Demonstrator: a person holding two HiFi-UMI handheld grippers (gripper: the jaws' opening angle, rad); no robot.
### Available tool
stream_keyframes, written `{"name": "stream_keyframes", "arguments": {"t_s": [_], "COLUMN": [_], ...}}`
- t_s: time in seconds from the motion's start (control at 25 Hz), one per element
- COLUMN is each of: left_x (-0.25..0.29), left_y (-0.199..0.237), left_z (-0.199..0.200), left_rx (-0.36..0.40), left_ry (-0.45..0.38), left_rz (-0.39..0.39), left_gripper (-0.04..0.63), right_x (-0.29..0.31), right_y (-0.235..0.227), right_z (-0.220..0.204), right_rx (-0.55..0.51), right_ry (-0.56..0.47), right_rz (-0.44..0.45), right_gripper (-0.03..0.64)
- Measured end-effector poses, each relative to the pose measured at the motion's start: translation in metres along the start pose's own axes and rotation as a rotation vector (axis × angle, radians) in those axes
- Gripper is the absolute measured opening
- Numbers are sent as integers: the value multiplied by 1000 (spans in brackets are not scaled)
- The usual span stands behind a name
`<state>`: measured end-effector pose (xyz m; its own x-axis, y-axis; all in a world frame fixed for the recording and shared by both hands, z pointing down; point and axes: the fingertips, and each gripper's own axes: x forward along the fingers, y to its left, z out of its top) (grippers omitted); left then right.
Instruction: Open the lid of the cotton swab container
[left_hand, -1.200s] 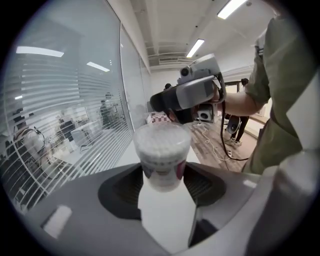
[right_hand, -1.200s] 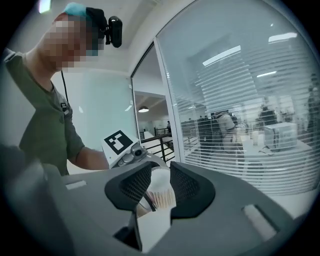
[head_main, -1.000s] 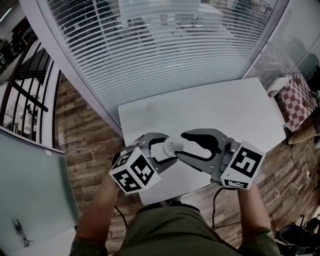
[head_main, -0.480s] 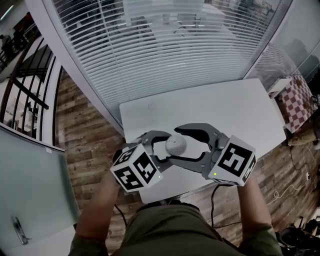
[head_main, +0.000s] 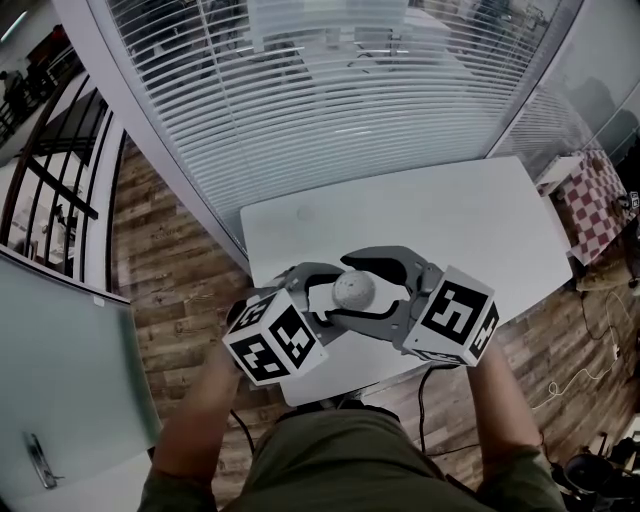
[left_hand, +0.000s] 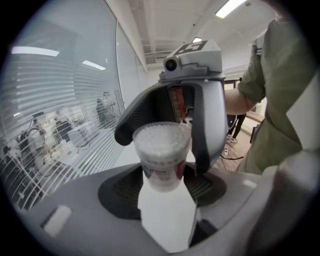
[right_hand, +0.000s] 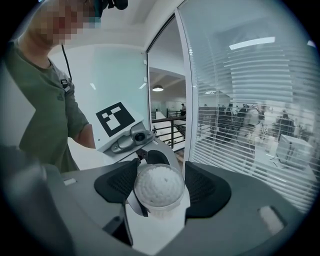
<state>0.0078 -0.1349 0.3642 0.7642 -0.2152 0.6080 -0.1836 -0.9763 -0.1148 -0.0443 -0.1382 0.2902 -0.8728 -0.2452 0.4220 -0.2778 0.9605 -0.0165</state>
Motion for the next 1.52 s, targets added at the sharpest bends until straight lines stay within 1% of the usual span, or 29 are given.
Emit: {"name": "stream_keyframes", "arguments": {"t_s": [0.32,0.6,0.72,0.92,1.24,1.52], "left_x": [1,2,2,2,2,0], "left_y": [-1,0,1,0,2,5], "left_z": [-3,-6,-8,-9,-5,-3], "left_rx": [-11,-19,-22,-33,-43,-46], "left_ry": [-6,1,0,-7,-46,-57], "left_rz": [-8,-11,-8,-13,-9,-4], "left_gripper": [259,259,259,259,258,256], "right_x": [8,11,13,12,9,7], "right_y": [-1,-2,-3,-4,-6,-8], "right_z": [-11,-13,-12,-12,-6,-1], "right_rx": [4,5,0,23,27,34], "right_ry": [17,11,1,-20,-59,-93], "right_rz": [-16,-27,-28,-23,-23,-16], "right_gripper": [279,279,278,278,276,275]}}
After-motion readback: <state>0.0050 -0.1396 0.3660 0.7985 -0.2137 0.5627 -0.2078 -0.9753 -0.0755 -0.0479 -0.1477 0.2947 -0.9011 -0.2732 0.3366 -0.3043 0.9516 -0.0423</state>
